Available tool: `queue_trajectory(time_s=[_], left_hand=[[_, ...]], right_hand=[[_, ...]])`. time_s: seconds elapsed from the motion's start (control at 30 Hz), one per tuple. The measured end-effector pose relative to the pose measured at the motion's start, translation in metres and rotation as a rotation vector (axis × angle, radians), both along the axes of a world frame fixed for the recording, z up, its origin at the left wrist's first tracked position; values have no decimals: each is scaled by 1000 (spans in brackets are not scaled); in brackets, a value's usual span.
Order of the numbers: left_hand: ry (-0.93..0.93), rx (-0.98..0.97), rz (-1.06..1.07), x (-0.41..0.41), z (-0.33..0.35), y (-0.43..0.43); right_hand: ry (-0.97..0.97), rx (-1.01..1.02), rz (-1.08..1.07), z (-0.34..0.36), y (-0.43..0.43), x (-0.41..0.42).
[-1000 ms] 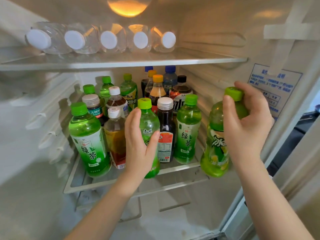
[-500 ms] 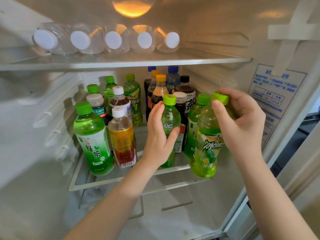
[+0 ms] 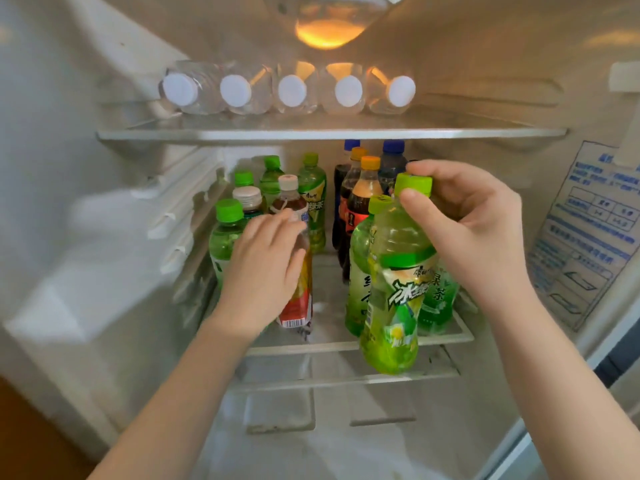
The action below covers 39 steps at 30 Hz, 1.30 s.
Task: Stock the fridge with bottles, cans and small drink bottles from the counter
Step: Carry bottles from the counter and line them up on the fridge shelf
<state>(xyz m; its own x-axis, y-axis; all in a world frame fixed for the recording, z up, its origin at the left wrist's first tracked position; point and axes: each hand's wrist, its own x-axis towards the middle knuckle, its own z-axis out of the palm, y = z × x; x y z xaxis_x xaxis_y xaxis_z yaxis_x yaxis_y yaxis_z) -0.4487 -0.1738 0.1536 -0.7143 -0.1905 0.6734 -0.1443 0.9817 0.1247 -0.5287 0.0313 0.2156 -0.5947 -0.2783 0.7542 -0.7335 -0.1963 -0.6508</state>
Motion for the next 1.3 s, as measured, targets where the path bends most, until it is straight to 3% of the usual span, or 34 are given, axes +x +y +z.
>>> queue_trajectory(time_s=[0.1,0.33,0.5,0.63,0.93,1.03,1.2,1.3], left_hand=[[-120,0,62,2,1,8],[-168,-24,131,1,13,7],[-268,125,-3,-5,28,-1],[-201,205,-25,-12,33,-7],[-102,153,-50,18,24,-6],[-16,106,47,32,8,-7],[238,141,39,42,-11,-7],[276,161,60,40,-14,-12]], right_hand=[[5,8,35,9,-13,2],[-3,89,83,18,-36,-4],[31,150,78,24,-43,-9],[44,173,66,28,-43,-15],[92,227,42,17,-47,-20],[159,303,4,14,-54,-20],[251,488,-96,16,-70,-25],[336,643,-175,24,-78,-29]])
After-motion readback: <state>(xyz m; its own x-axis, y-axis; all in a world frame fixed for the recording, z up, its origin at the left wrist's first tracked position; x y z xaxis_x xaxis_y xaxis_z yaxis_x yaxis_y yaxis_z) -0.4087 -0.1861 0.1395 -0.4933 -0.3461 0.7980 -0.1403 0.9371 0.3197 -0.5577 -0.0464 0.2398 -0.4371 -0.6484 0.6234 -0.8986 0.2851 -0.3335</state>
